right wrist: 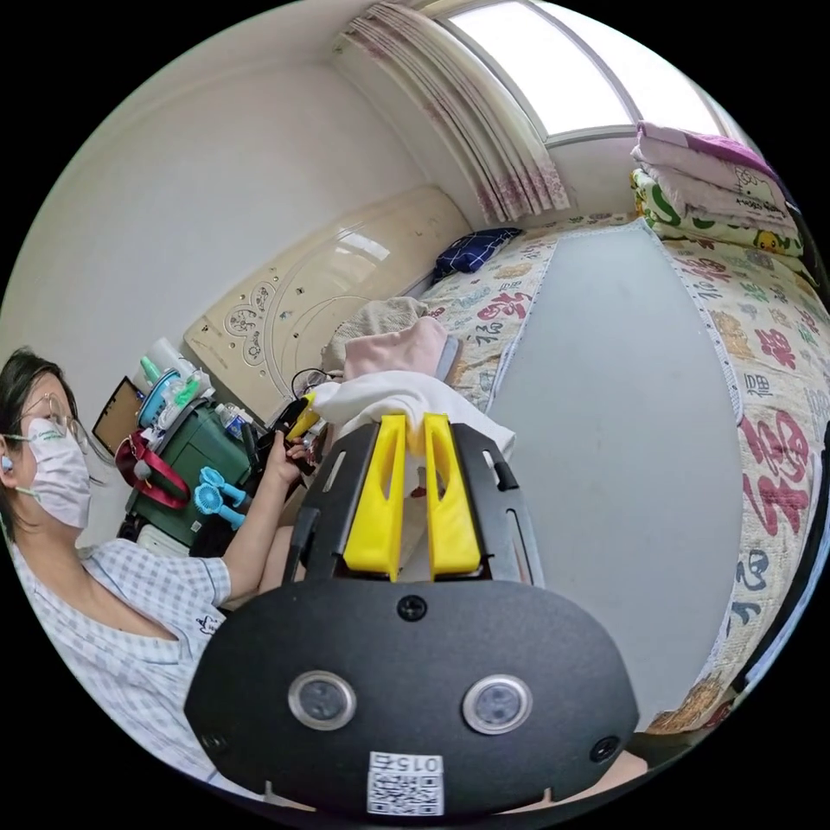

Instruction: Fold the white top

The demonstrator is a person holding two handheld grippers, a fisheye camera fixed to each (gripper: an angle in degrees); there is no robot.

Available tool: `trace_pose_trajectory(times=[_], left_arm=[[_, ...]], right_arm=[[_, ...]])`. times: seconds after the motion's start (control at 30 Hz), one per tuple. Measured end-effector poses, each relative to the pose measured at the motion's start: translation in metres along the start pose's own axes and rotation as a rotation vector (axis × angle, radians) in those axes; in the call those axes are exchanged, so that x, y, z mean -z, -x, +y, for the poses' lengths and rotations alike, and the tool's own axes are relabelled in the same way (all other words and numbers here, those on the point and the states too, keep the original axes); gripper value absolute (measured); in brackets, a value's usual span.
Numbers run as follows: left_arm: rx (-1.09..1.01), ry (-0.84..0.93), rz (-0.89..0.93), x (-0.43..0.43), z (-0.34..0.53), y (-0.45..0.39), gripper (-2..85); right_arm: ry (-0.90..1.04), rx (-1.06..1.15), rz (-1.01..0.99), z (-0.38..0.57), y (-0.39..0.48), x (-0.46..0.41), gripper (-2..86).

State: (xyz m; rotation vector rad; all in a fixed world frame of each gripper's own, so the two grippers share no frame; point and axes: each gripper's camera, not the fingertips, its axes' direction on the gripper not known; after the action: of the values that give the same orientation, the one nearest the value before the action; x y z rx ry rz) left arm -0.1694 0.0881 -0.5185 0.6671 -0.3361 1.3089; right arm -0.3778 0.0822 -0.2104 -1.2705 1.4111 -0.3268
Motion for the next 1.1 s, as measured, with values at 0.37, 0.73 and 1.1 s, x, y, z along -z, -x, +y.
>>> trace_pose_trajectory(times=[0.37,0.73,1.1], left_arm=[[0.040,-0.187,0.382,0.028,0.002,0.009,2.2],[-0.242,-0.192,0.731,0.101,-0.002,-0.194,1.2],[-0.375,-0.002,0.791,0.079,0.057,-0.324,1.6]], right_arm=[[-0.090,-0.099,-0.041,-0.092,0.041,0.150,4.4],[-0.513,-0.104,-0.096,-0.121,0.092,0.480,4.0],[-0.702,-0.039,0.023,-0.088,0.128,0.700,3.7]])
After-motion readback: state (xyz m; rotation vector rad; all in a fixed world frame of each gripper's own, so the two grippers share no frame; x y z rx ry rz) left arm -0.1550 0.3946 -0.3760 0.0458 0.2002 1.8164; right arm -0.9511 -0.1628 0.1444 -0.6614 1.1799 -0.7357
